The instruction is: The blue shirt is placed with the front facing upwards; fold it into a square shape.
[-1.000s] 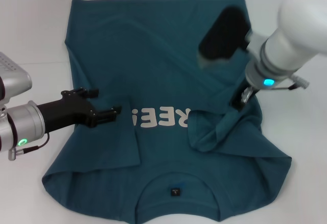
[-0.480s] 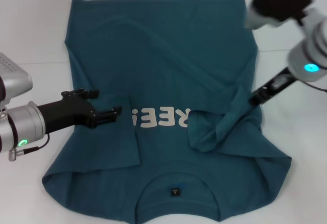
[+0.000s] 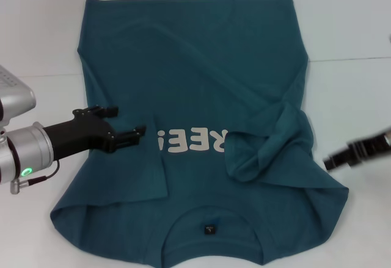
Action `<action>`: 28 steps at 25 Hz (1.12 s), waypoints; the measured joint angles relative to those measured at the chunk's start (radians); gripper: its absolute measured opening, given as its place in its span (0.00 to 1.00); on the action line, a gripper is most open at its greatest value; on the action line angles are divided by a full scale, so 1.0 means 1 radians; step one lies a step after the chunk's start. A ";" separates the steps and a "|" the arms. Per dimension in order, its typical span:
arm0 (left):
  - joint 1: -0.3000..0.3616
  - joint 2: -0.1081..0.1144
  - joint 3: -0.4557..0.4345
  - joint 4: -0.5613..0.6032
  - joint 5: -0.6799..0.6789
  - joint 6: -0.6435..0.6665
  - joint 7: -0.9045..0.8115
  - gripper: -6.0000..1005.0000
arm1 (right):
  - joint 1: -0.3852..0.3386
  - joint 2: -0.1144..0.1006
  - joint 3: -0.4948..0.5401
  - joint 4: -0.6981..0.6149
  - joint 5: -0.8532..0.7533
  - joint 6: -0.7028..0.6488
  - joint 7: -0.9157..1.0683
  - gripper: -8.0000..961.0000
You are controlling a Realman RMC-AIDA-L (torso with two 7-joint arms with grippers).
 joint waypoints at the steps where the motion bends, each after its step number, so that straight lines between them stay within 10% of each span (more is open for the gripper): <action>1: 0.000 0.000 0.000 -0.001 -0.001 0.000 0.000 0.84 | -0.018 0.000 0.000 -0.003 -0.001 -0.006 -0.009 0.61; 28: 0.001 0.003 0.002 -0.001 -0.001 0.011 0.000 0.83 | -0.024 0.017 -0.075 0.177 -0.041 0.145 -0.088 0.60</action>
